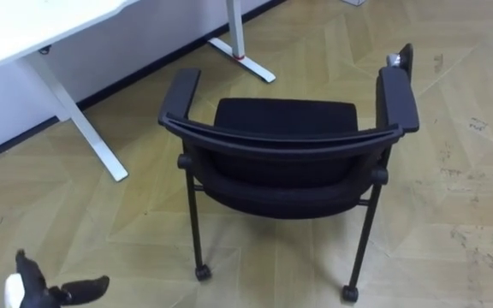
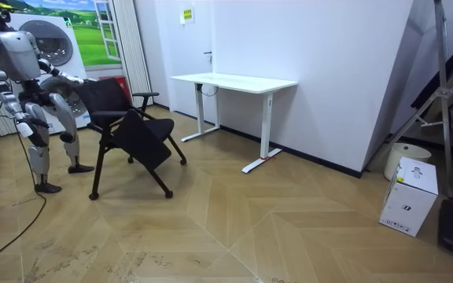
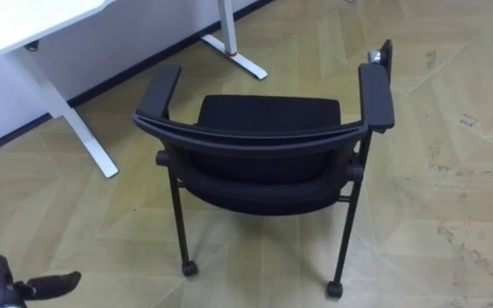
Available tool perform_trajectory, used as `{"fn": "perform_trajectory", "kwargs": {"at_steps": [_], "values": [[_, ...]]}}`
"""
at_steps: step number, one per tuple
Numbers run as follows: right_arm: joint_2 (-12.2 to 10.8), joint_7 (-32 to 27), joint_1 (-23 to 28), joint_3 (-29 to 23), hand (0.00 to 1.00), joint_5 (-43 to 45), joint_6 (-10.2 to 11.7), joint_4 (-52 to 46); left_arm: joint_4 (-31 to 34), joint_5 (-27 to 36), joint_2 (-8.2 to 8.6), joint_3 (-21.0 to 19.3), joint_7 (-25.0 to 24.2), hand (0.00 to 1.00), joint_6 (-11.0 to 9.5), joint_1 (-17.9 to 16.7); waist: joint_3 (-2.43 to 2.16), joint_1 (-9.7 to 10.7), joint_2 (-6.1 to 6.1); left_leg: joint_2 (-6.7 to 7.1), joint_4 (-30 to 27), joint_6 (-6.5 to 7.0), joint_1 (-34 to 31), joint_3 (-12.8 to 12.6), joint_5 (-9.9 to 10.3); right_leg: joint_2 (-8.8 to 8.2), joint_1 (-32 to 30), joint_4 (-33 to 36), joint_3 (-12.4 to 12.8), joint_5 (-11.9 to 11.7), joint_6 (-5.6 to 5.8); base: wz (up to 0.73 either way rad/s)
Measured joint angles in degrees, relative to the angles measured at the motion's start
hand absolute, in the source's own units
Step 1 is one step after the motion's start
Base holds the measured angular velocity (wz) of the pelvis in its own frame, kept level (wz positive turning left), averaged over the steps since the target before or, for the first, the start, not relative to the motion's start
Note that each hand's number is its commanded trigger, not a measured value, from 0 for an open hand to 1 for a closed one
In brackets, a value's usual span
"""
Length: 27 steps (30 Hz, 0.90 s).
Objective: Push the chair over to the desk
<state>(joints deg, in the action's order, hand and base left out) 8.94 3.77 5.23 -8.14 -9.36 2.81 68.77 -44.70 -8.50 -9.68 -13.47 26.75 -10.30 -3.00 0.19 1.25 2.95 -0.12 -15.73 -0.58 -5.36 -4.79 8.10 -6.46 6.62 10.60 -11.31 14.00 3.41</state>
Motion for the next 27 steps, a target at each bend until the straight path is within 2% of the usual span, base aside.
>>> {"fn": "perform_trajectory", "kwargs": {"at_steps": [7,12,20,27], "values": [[0.0,0.7,-0.1,0.1,0.00,0.5,0.4,0.0,11.3,-11.3,0.06,0.7,3.1,0.00,-0.6,-0.2,-0.07,0.4,-0.46,0.10,0.2,-0.03,-0.1,0.0,0.0,-0.03,0.1,0.0,-0.3,0.0,0.00,0.00],[0.0,1.0,-0.2,0.0,0.00,0.4,0.3,-0.1,16.0,-20.0,0.01,0.9,3.1,0.00,-0.6,-0.2,-0.05,0.4,-0.54,0.11,0.4,-0.03,0.0,0.0,0.0,-0.05,0.2,0.0,-0.2,0.0,-0.01,0.00],[-0.1,1.4,-0.1,0.8,0.00,0.1,0.3,0.0,20.2,-23.2,-0.02,4.3,3.0,0.00,-0.6,-0.2,-0.19,0.9,-1.16,0.09,0.2,-0.03,0.0,0.0,0.0,-0.03,0.3,0.0,-0.4,0.0,-0.02,0.00],[-0.3,2.8,-0.4,2.3,0.00,0.1,0.4,0.0,26.3,-32.5,-0.02,8.3,2.7,0.00,-0.6,-0.2,-0.18,1.8,-1.74,0.07,0.0,-0.01,-0.2,0.1,0.0,-0.02,0.2,0.1,-0.4,0.0,-0.03,0.00]]}}
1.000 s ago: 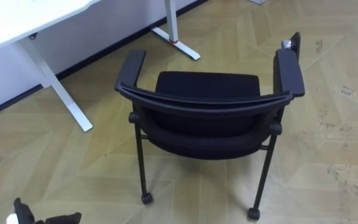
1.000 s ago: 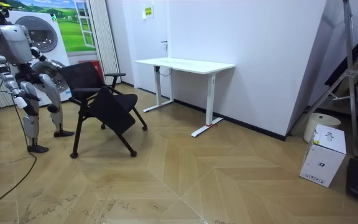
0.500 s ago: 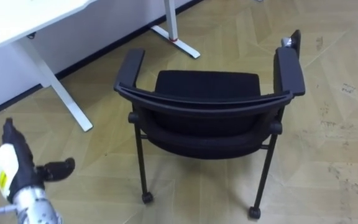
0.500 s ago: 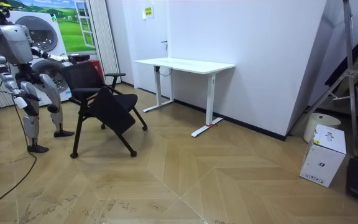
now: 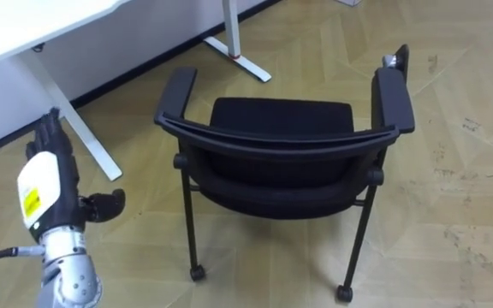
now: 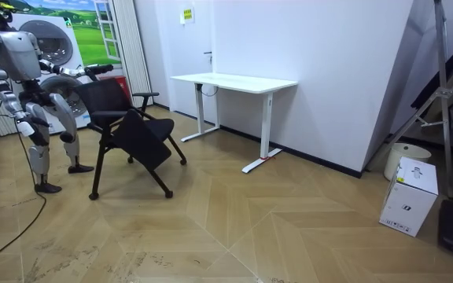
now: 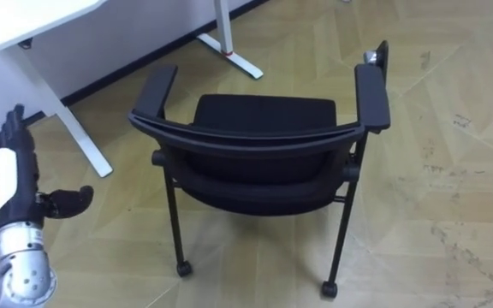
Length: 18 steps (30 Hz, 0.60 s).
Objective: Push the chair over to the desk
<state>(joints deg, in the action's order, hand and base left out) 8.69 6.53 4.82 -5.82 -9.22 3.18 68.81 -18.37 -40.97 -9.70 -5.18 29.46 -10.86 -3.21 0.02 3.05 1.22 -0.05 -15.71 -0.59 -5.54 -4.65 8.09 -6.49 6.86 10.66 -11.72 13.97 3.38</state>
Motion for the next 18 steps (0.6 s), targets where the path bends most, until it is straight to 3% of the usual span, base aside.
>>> {"fn": "perform_trajectory", "kwargs": {"at_steps": [4,9,18], "values": [[0.0,0.8,-0.5,0.1,0.00,0.0,0.0,0.1,0.5,-3.1,0.00,3.5,-0.4,0.00,0.0,0.1,-0.03,0.5,0.15,-0.03,0.0,0.00,-0.7,0.0,0.0,0.05,-0.6,0.0,0.0,0.0,-0.03,0.00],[-0.2,0.8,-1.1,0.1,0.00,0.4,0.0,0.4,0.6,-8.7,-0.04,5.1,-1.5,0.00,0.0,0.3,0.03,1.5,0.10,-0.04,0.0,0.00,-1.3,0.0,0.0,0.07,-1.2,0.0,0.0,-0.1,-0.07,0.00],[-0.2,1.5,-1.7,0.1,0.00,0.8,-0.1,0.6,1.4,-10.4,-0.05,8.7,-4.1,0.00,1.0,0.9,0.41,2.2,0.52,-0.05,-0.1,-0.01,-1.8,0.1,0.0,0.13,-1.7,0.0,0.2,-0.1,-0.12,0.00]]}}
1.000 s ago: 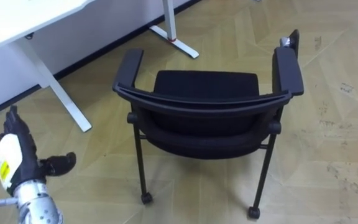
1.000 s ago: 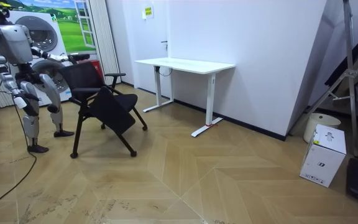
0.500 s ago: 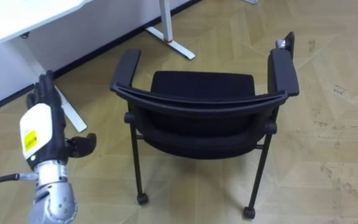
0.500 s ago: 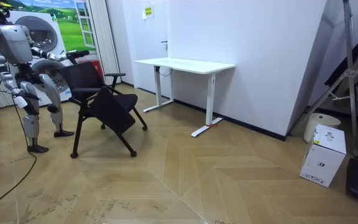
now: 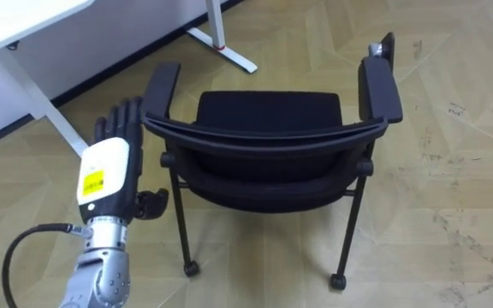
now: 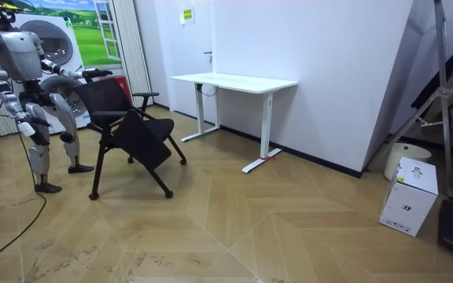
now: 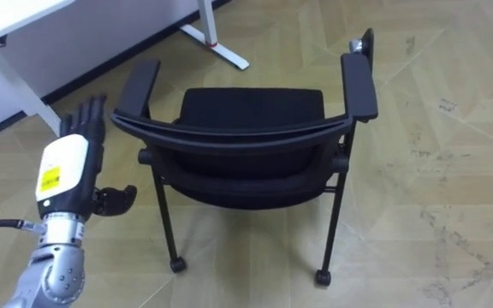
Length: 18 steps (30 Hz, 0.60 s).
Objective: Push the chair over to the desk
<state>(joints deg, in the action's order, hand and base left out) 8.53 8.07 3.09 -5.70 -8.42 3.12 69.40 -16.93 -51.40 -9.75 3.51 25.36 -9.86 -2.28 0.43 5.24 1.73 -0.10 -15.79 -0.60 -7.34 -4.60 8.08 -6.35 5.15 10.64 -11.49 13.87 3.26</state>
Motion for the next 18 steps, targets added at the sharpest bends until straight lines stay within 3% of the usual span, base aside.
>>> {"fn": "perform_trajectory", "kwargs": {"at_steps": [14,18], "values": [[0.0,0.2,-0.1,0.1,0.00,-0.1,0.0,0.8,4.8,-2.0,-0.91,3.7,-1.4,0.00,0.5,0.0,-0.01,0.8,0.29,-0.08,0.4,0.00,0.0,-0.4,0.0,-0.03,-0.5,-0.1,0.5,0.0,-0.01,0.00],[0.3,0.2,-0.3,0.0,0.00,-0.1,0.0,1.9,8.0,-2.3,-4.03,3.7,-1.3,0.00,0.4,0.7,-0.22,0.8,0.63,-0.07,0.4,0.00,0.2,-0.5,0.0,-0.07,-0.4,0.0,0.6,-0.1,0.00,-0.01]]}}
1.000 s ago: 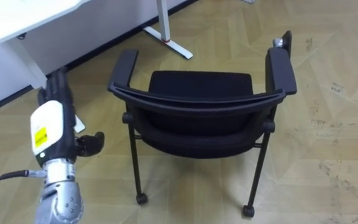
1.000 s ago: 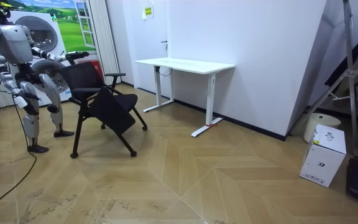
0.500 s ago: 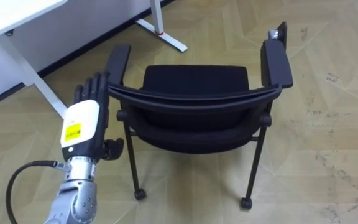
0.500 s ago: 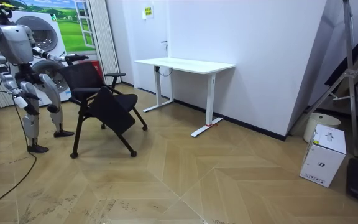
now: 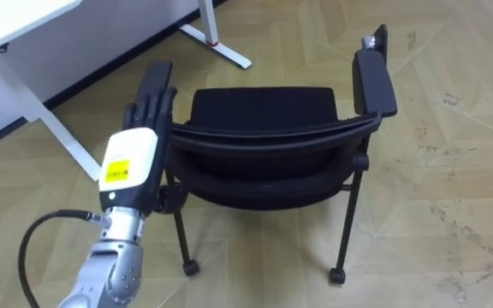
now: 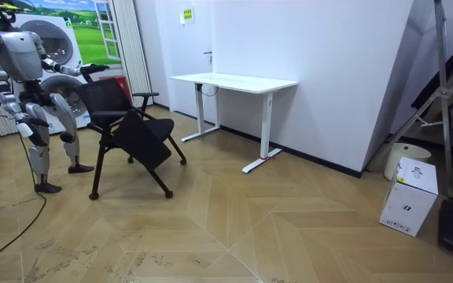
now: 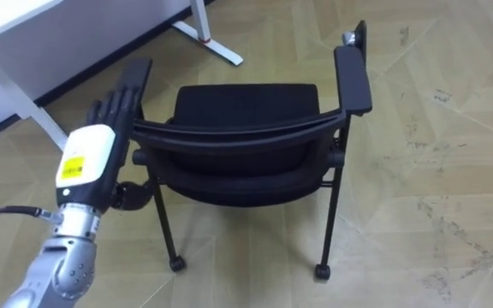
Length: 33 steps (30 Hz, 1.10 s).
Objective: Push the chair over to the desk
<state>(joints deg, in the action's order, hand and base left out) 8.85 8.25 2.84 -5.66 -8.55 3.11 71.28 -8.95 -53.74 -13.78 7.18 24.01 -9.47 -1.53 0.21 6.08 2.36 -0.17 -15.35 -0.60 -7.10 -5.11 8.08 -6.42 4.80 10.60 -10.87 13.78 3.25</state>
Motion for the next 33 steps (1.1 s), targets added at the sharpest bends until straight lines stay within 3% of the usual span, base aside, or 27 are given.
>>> {"fn": "perform_trajectory", "kwargs": {"at_steps": [1,4,12,21,24,30,33], "values": [[0.1,0.0,0.0,0.0,0.00,0.0,0.0,0.0,0.0,-0.3,-1.19,0.0,0.0,0.00,0.0,0.1,0.00,0.0,0.12,-0.03,0.0,0.00,0.2,-0.2,0.0,-0.01,0.0,0.0,0.3,0.0,-0.01,-0.08],[0.4,-0.1,0.0,0.0,0.00,0.6,0.0,-0.1,0.0,-1.0,-2.67,0.0,0.0,0.00,0.2,0.5,0.05,0.1,0.45,-0.04,0.1,0.01,0.5,-0.5,0.0,-0.05,0.1,0.0,0.8,-0.1,0.06,-0.08],[1.1,0.1,-0.2,-0.1,0.00,1.6,0.1,-0.1,0.1,-1.1,-2.97,-0.1,0.0,0.00,-0.5,1.3,0.24,0.3,1.22,-0.10,0.6,0.05,1.1,-1.0,0.0,-0.07,0.1,0.1,1.5,-0.3,0.17,-0.04],[1.2,0.7,-0.6,-0.1,0.00,1.9,0.1,0.0,0.0,-7.2,-4.19,0.0,0.0,0.00,-0.5,2.8,0.41,1.1,1.17,-0.11,0.9,0.05,1.3,-1.6,0.0,-0.19,-0.1,0.0,2.2,-0.3,0.18,-0.03],[1.2,0.7,-0.8,-0.2,0.00,2.1,0.1,0.0,0.0,-7.5,-4.96,0.0,-0.1,0.00,0.1,2.7,0.44,1.7,1.30,-0.10,0.8,0.05,1.3,-1.6,0.0,-0.19,-0.1,0.0,2.3,-0.4,0.21,0.00],[1.5,0.7,-0.8,-0.2,0.00,2.0,0.0,-0.1,-0.2,-8.4,-4.92,2.2,-2.5,0.00,2.0,2.7,0.43,1.8,1.75,-0.10,0.8,0.06,1.6,-1.7,0.0,-0.19,0.1,0.0,2.3,-0.5,0.28,0.00],[1.7,1.2,-0.9,-0.1,0.00,1.8,0.0,-0.1,-1.1,-8.0,-4.86,3.1,-3.9,0.00,2.0,3.0,0.38,2.3,1.85,-0.12,0.9,0.07,1.9,-1.8,0.0,-0.19,0.3,0.1,2.3,-0.5,0.28,0.00]]}}
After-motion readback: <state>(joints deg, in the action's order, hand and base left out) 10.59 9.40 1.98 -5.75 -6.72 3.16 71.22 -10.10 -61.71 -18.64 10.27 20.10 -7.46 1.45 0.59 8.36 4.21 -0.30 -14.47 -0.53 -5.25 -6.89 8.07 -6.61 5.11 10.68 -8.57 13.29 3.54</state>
